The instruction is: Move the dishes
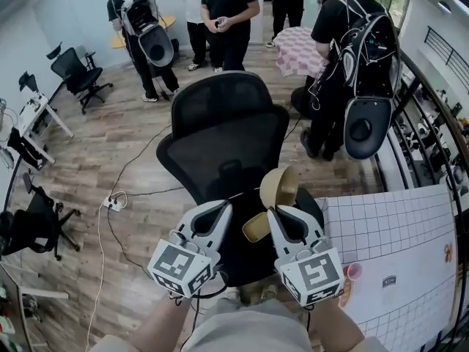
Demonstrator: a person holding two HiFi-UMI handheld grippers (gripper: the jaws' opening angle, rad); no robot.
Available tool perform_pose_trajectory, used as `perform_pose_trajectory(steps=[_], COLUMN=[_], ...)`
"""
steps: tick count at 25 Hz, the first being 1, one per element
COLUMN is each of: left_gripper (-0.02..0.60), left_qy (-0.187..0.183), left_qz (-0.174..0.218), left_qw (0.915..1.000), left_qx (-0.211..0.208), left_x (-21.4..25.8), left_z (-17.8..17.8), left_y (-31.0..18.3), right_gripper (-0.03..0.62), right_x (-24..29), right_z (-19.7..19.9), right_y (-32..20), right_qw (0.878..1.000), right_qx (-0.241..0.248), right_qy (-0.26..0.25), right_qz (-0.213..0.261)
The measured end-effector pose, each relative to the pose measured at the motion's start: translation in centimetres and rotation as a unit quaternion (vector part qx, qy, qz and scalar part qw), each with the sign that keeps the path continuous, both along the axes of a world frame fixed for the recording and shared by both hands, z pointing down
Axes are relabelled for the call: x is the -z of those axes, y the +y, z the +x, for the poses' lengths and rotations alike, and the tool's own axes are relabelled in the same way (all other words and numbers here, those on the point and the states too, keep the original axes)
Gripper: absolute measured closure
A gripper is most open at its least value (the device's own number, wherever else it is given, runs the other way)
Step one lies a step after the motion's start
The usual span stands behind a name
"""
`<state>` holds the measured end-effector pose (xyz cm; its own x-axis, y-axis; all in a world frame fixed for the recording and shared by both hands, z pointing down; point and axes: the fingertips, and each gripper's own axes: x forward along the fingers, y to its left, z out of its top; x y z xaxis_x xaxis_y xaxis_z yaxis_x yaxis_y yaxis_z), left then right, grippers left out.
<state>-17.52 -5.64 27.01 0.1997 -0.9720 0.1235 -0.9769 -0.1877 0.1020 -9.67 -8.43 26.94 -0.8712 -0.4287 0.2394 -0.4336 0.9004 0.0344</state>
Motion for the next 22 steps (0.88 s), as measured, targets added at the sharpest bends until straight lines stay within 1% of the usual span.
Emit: perform_pose_trajectory(steps=[4, 9, 12, 15, 18, 22], left_gripper=[0.568, 0.568, 0.568, 0.568, 0.568, 0.568], left_qy=[-0.01, -0.025, -0.026, -0.026, -0.028, -0.031], left_qz=[0.033, 0.064, 0.066, 0.063, 0.063, 0.058], left_qw=[0.9994, 0.9976, 0.9975, 0.9976, 0.9971, 0.9953], left_qx=[0.01, 0.007, 0.002, -0.01, -0.032, -0.072], left_x=[2.7, 5.2, 5.5, 5.5, 5.6, 4.8], left_z=[0.6, 1.1, 1.2, 1.8, 3.0, 6.0], left_y=[1.2, 2.3, 1.9, 1.1, 0.3, -1.2], right_gripper=[0.566, 0.566, 0.566, 0.566, 0.566, 0.566], right_x=[1.9, 4.6, 5.0, 5.0, 5.2, 4.8], right_z=[1.5, 2.6, 2.8, 3.1, 4.1, 7.2], right_y=[0.8, 1.6, 1.6, 1.4, 0.9, -0.2], right_qw=[0.999, 0.998, 0.998, 0.998, 0.998, 0.996], right_qx=[-0.01, -0.007, -0.013, -0.02, -0.036, -0.072], right_qy=[0.001, -0.028, -0.031, -0.031, -0.03, -0.021], right_qz=[0.032, 0.049, 0.054, 0.048, 0.048, 0.043])
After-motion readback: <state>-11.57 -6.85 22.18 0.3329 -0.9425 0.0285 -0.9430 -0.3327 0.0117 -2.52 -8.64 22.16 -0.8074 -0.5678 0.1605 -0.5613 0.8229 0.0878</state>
